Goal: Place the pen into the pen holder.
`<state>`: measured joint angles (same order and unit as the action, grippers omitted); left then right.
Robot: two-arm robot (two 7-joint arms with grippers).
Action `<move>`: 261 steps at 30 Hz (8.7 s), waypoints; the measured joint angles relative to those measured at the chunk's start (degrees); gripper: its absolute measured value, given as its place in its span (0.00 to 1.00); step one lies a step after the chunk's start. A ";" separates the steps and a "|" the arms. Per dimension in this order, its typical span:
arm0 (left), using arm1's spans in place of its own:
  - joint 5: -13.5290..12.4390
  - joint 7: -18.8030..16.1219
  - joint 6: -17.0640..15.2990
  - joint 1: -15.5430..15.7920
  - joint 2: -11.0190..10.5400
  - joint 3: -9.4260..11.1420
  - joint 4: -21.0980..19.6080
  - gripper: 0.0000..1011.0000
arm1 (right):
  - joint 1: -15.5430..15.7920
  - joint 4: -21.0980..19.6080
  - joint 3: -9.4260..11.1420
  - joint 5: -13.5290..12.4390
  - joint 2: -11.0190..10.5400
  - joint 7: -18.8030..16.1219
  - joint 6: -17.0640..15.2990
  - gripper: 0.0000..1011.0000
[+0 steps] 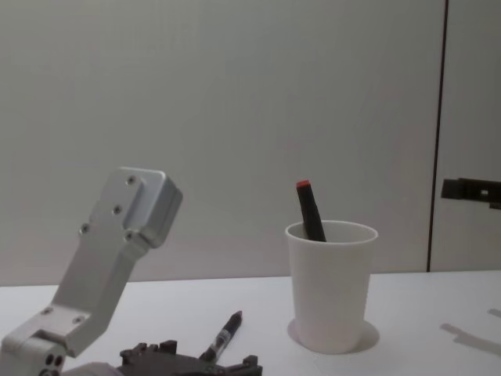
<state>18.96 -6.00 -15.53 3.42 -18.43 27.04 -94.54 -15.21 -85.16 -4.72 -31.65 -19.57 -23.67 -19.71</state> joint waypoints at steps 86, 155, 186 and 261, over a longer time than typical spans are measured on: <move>-3.47 -1.41 0.20 -1.57 -0.68 -0.73 -2.51 0.17 | 0.00 0.00 0.00 0.00 0.00 0.00 0.00 0.99; -9.04 -8.16 10.26 -1.59 -3.81 -6.55 -9.22 0.17 | -15.68 6.53 -7.13 -3.96 8.26 -17.44 -1.66 0.99; -11.89 -7.00 11.58 -2.18 -3.00 -6.81 -10.50 0.17 | -13.70 9.61 -12.03 -6.26 9.95 -11.10 -11.64 0.99; -14.54 -5.12 13.57 -2.69 -1.91 -6.29 -10.79 0.17 | -21.61 27.41 -17.73 -35.55 20.34 -8.94 -9.28 0.99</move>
<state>4.42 -11.12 -1.96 0.73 -20.34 20.75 -105.33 -36.82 -57.75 -22.45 -67.20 0.77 -32.62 -28.99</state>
